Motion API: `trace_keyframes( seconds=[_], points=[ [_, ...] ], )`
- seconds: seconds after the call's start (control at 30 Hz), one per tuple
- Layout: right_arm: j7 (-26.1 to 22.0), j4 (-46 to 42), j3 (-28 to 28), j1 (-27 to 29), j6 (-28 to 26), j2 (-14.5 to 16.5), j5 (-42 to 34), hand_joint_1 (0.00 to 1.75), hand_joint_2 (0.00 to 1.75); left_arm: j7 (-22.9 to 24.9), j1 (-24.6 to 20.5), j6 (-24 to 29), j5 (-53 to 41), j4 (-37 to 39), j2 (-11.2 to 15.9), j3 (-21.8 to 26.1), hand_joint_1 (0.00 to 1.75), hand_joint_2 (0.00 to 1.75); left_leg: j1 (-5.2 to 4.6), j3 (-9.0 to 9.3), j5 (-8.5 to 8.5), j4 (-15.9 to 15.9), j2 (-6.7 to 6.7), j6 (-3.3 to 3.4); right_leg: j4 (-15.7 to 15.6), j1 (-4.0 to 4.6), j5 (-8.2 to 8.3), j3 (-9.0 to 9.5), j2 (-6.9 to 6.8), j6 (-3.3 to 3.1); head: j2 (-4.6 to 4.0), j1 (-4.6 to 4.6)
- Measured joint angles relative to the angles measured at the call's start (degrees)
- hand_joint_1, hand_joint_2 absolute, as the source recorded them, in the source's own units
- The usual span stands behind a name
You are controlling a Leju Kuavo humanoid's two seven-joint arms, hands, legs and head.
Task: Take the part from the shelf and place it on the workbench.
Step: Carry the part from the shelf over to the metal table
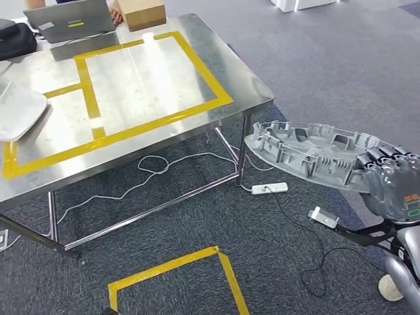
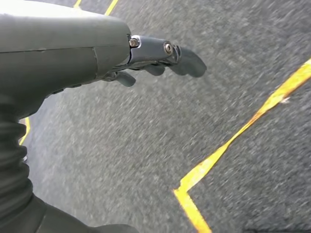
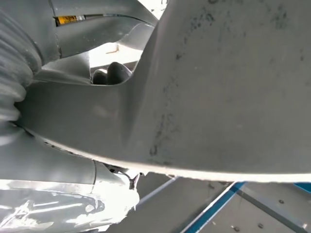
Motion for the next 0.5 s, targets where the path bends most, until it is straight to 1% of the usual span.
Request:
trace_keyframes(
  seconds=[0.03, 0.07, 0.1, 0.13, 0.17, 0.2, 0.23, 0.27, 0.3, 0.33, 0.37, 0.4, 0.43, 0.47, 0.5],
  points=[
    [0.0, 0.1, 0.1, -0.2, 0.0, 0.1, 0.0, 1.75, 1.75, 0.0, 0.2, 0.0, 0.0, 0.0, 0.1, 0.0, 0.00, 1.75, -0.07, -0.23, -0.11, 0.2, 0.68, -0.36, -0.1, 0.02, 0.10, 0.06, -0.78, -0.41, 0.00, -0.06],
    [0.0, 0.2, 0.2, -0.4, 0.1, 0.1, 0.0, 1.75, 1.75, 0.0, 0.2, -0.1, 0.0, 0.0, 0.1, 0.1, 0.00, 1.75, -0.21, -0.76, -0.77, 1.1, 2.18, -0.69, -0.2, 0.03, 0.20, 0.16, -1.60, -0.82, 0.00, -0.32],
    [0.0, 0.3, 0.2, -0.5, 0.1, 0.1, 0.0, 1.75, 1.75, 0.1, 0.2, -0.1, 0.0, 0.0, 0.2, 0.1, 0.00, 1.75, -0.35, -1.75, -2.04, 3.1, 4.17, -0.96, -0.4, 0.02, 0.27, 0.25, -2.46, -1.17, 0.00, -0.51],
    [0.0, 0.4, 0.3, -0.6, 0.1, 0.2, 0.0, 1.75, 1.75, 0.1, 0.1, -0.1, 0.0, 0.0, 0.1, 0.1, 0.00, 1.75, -0.44, -3.28, -3.79, 6.3, 6.24, -1.21, -0.4, 0.13, 0.26, 0.31, -3.32, -1.43, 0.00, -0.76],
    [0.1, 0.5, 0.3, -0.6, 0.1, 0.2, 0.0, 1.75, 1.75, 0.1, 0.0, -0.1, 0.0, 0.0, 0.1, 0.1, 0.00, 1.75, -0.35, -5.22, -5.63, 10.2, 7.30, -1.37, -0.4, 0.23, 0.21, 0.33, -4.23, -1.61, 0.00, -0.89],
    [0.1, 0.6, 0.4, -0.6, 0.1, 0.2, 0.0, 1.75, 1.75, 0.1, -0.1, -0.1, 0.0, 0.0, 0.0, 0.1, 0.00, 1.75, -0.25, -6.97, -6.93, 13.7, 7.74, -1.44, -0.4, 0.32, 0.15, 0.37, -5.14, -1.69, 0.00, -0.86],
    [0.1, 0.7, 0.5, -0.6, 0.1, 0.2, 0.0, 1.75, 1.75, 0.1, -0.1, -0.1, 0.0, 0.0, 0.0, 0.1, 0.00, 1.75, -0.19, -8.03, -7.34, 15.9, 7.88, -1.47, -0.4, 0.37, 0.08, 0.43, -6.03, -1.75, 0.00, -0.89],
    [0.2, 0.8, 0.6, -0.6, 0.1, 0.2, 0.0, 1.75, 1.75, 0.1, -0.1, -0.1, 0.0, 0.0, 0.0, 0.1, 0.00, 1.75, -0.17, -8.07, -6.69, 16.1, 7.95, -1.44, -0.4, 0.41, 0.00, 0.52, -6.86, -1.78, 0.00, -0.88],
    [0.2, 1.0, 0.8, -0.6, 0.1, 0.2, 0.0, 1.75, 1.75, 0.1, 0.0, -0.1, 0.0, 0.0, 0.0, 0.1, 0.00, 1.75, -0.17, -6.90, -5.08, 13.9, 8.13, -1.34, -0.4, 0.44, -0.10, 0.67, -7.66, -1.74, 0.00, -0.88],
    [0.2, 1.1, 0.9, -0.7, 0.1, 0.3, 0.0, 1.75, 1.75, 0.1, 0.0, -0.1, 0.0, 0.0, 0.0, 0.1, 0.00, 1.75, -0.27, -4.84, -3.08, 10.2, 8.97, -1.15, -0.4, 0.48, -0.25, 0.87, -8.39, -1.64, 0.00, -0.89],
    [0.2, 1.1, 1.0, -0.7, 0.1, 0.3, 0.0, 1.75, 1.75, 0.1, -0.1, -0.1, -0.1, 0.0, 0.0, 0.1, 0.00, 1.75, -0.53, -2.63, -1.62, 6.2, 10.42, -1.00, -0.3, 0.65, -0.46, 1.06, -9.07, -1.45, 0.00, -0.90],
    [0.2, 1.2, 1.1, -0.7, 0.1, 0.3, 0.0, 1.75, 1.75, 0.1, -0.1, -0.1, -0.1, 0.0, 0.0, 0.1, 0.00, 1.75, -0.74, -0.89, -0.75, 3.0, 11.64, -0.71, -0.3, 0.87, -0.68, 1.23, -9.71, -1.22, 0.00, -0.91],
    [0.2, 1.2, 1.1, -0.8, 0.1, 0.4, 0.0, 1.75, 1.75, 0.1, -0.2, -0.1, -0.1, 0.0, 0.0, 0.1, 0.00, 1.75, -0.95, 0.09, -0.54, 1.0, 12.58, -0.45, -0.3, 1.13, -0.89, 1.40, -10.31, -1.00, 0.00, -0.89],
    [0.2, 1.3, 1.2, -0.8, 0.0, 0.4, 0.0, 1.75, 1.75, 0.1, -0.3, -0.1, -0.1, 0.0, 0.0, 0.1, 0.00, 1.75, -1.09, 0.34, -0.79, 0.3, 12.67, -0.21, -0.5, 1.35, -1.05, 1.59, -10.95, -0.78, 0.00, -0.88],
    [0.2, 1.3, 1.2, -0.9, 0.0, 0.4, 0.0, 1.75, 1.75, 0.1, -0.2, 0.0, -0.1, 0.0, 0.0, 0.1, 0.00, 1.75, -1.01, 0.30, -0.83, 0.2, 11.92, 0.16, -0.7, 1.45, -1.19, 1.89, -11.64, -0.55, 0.00, -0.86]
  ],
)
